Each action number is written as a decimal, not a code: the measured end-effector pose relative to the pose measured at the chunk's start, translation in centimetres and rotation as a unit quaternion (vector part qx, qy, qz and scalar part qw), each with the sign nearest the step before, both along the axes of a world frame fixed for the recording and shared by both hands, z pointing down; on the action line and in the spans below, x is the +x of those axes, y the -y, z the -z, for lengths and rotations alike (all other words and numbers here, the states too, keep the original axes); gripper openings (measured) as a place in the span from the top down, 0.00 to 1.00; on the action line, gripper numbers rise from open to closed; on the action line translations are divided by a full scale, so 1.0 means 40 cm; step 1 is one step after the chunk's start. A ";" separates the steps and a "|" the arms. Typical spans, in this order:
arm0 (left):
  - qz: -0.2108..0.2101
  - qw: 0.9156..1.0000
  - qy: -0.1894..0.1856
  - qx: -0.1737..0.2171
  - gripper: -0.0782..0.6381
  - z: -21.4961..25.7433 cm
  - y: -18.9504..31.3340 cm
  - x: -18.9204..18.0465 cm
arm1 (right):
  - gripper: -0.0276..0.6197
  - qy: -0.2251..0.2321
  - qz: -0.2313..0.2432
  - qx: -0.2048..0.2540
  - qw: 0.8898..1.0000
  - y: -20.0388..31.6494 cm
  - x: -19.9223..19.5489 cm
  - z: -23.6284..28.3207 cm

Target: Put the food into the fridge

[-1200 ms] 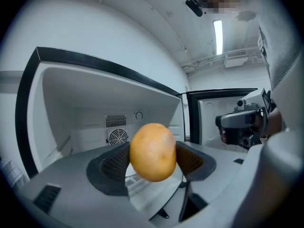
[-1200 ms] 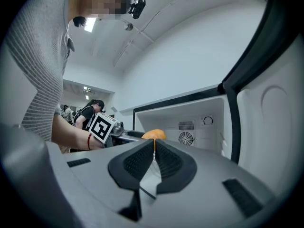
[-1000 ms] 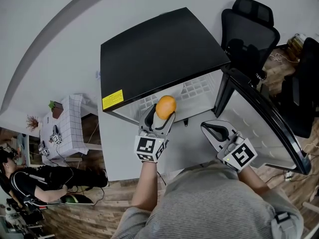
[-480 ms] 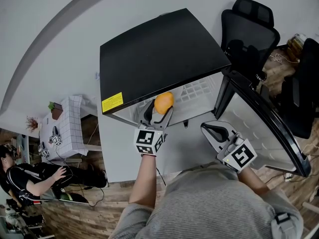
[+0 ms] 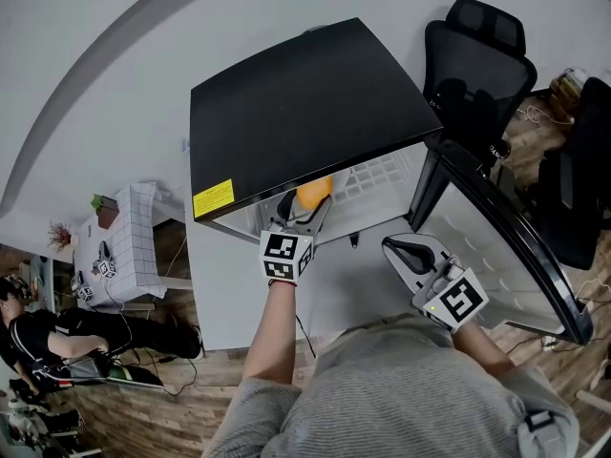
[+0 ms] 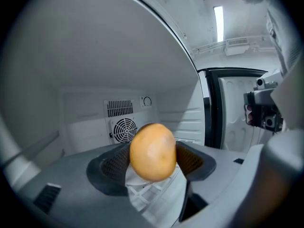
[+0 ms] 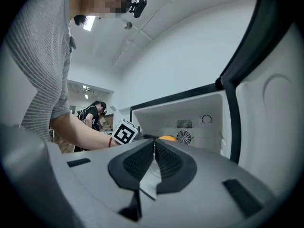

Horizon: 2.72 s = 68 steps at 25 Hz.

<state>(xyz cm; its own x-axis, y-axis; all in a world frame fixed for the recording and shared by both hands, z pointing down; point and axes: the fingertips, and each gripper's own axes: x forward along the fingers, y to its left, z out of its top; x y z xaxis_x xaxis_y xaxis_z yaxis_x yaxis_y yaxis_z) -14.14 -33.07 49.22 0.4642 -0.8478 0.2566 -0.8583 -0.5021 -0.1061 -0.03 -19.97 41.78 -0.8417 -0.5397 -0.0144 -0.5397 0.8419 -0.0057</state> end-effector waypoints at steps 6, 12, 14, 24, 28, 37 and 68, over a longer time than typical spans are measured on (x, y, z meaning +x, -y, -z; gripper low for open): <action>-0.003 1.000 0.015 -0.006 0.46 -0.012 0.034 0.003 | 0.94 -0.013 0.009 -0.001 1.000 0.023 -0.024 -0.022; 0.001 1.000 0.016 -0.008 0.46 -0.017 0.052 0.000 | 0.94 -0.018 -0.024 -0.005 1.000 0.093 -0.050 -0.064; 0.003 1.000 0.016 -0.008 0.46 -0.015 0.057 -0.003 | 0.94 -0.031 -0.022 -0.006 0.999 0.102 -0.067 -0.080; 0.003 0.999 0.037 -0.030 0.46 -0.049 0.096 -0.012 | 0.94 -0.062 -0.002 -0.016 0.998 0.107 -0.117 -0.121; 0.007 0.997 0.053 -0.049 0.46 -0.074 0.120 -0.015 | 0.94 -0.063 0.000 -0.014 0.998 0.107 -0.126 -0.120; 0.012 0.994 0.064 -0.084 0.46 -0.093 0.158 -0.012 | 0.94 -0.064 0.005 -0.015 0.998 0.100 -0.140 -0.123; 0.030 0.997 0.054 -0.044 0.45 -0.050 0.130 -0.046 | 0.94 -0.058 0.003 -0.014 0.998 0.090 -0.149 -0.126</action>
